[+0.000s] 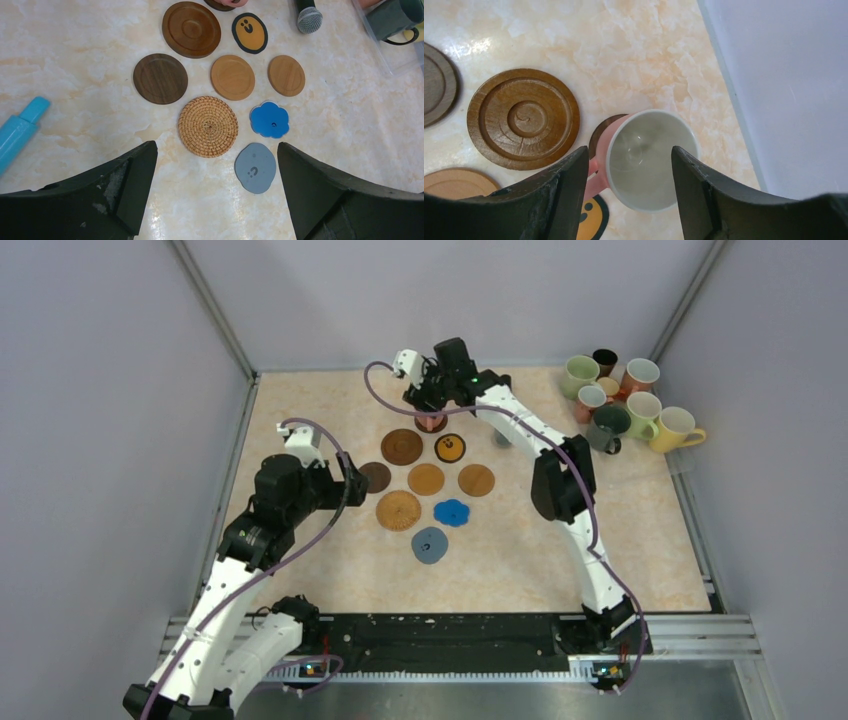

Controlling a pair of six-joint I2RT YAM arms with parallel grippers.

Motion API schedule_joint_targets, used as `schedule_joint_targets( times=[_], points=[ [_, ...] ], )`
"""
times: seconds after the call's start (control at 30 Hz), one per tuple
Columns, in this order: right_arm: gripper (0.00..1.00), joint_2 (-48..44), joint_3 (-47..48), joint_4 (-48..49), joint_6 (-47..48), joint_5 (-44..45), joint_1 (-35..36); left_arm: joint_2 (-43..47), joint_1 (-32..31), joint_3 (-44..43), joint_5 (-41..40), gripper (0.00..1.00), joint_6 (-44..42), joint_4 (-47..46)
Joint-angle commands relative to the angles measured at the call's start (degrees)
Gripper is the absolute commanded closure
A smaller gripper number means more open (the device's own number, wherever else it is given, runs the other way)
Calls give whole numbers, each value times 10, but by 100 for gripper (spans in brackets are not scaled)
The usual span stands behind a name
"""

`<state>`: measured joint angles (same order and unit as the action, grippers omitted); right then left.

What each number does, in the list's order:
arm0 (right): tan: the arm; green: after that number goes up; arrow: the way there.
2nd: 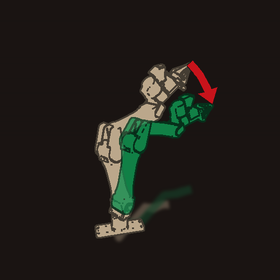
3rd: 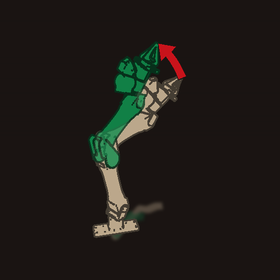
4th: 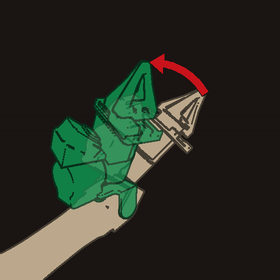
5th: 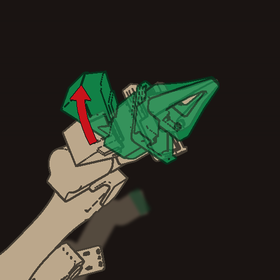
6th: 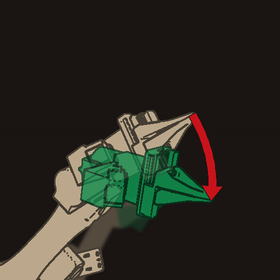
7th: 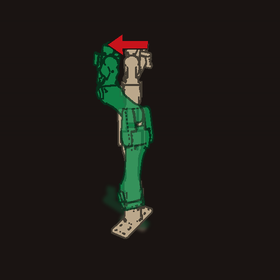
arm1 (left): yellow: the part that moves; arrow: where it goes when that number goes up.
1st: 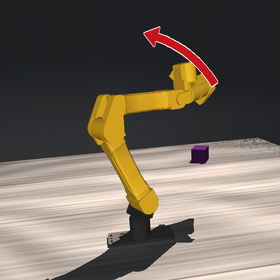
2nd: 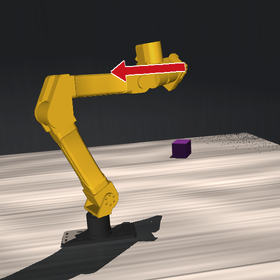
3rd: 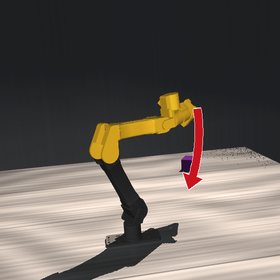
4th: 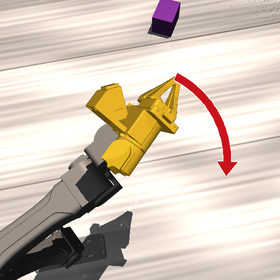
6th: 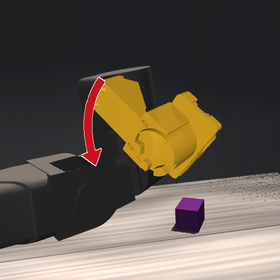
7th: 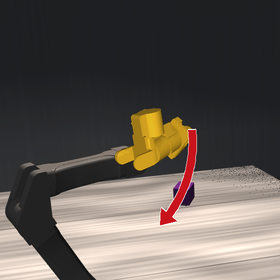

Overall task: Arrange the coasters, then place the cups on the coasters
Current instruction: Place the cup on the coaster, then pick up the cup from the tray.

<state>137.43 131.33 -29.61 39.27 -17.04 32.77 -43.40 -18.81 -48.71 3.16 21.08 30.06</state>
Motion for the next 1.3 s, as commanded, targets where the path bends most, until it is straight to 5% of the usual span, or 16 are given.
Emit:
schedule_joint_targets(
  times=[0.0, 0.1, 0.17, 0.2, 0.43, 0.63, 0.77, 1.0, 1.1, 1.27],
  points=[
    [37, -88, -33, 85, -64, 42, -6, 0, -2, -2, 1, 5, 2, -20],
    [32, -154, -116, 161, -98, 93, -5, 1, -2, -2, -1, 5, 4, -20],
    [4, -200, -171, 201, -125, 126, -5, 1, -2, -2, 0, 4, 4, -20],
    [1, -226, -202, 220, -142, 141, -5, 2, -2, -2, 0, 4, 4, -20],
    [1, -399, -418, 283, -176, 225, -8, 7, -2, -1, -7, 3, 2, -17],
    [1, -437, -439, 197, -171, 405, -46, 8, -2, 1, 5, 3, 2, -22],
    [1, -450, -451, 149, -225, 439, -114, 11, -1, 3, 8, 3, -2, -24],
    [22, -450, -460, 81, -325, 344, -267, 13, -2, 4, 10, 4, -3, -25],
    [41, -438, -474, 95, -327, 327, -298, 12, -2, 4, 12, 3, -4, -25],
    [55, -403, -473, 123, -298, 297, -324, 12, -2, 4, 11, 4, -3, -25]
  ],
)
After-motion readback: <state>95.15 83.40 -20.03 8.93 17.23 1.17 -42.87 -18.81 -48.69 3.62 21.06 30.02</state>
